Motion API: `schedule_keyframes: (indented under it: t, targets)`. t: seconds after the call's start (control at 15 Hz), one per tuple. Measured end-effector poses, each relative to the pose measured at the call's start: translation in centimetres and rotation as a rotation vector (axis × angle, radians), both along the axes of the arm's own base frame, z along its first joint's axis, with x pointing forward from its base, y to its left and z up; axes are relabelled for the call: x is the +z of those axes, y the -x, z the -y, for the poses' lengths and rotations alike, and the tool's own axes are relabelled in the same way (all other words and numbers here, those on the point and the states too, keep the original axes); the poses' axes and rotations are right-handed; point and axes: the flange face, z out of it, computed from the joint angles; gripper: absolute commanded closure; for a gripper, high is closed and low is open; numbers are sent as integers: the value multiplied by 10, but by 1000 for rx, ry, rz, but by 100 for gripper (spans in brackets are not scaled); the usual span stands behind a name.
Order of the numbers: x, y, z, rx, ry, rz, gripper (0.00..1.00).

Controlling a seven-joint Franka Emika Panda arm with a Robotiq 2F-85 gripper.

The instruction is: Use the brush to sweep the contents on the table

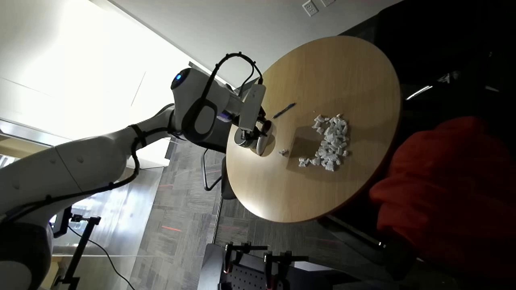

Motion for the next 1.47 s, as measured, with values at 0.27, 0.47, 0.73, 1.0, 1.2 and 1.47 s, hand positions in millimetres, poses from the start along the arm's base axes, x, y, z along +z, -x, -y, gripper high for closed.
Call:
schedule_keyframes:
  t: [0.27,0.47,0.73,1.0,1.2,1.47]
  targets:
    - [-30,-5,-26,55,27,-15,88]
    - [-48,-3,-29,87,55,-22,88]
    - [-55,5,-11,107,108,-30,88]
    - [-41,20,23,105,179,-37,88]
    - [-21,38,52,114,250,-45,88]
    - [-6,60,88,113,327,-67,88]
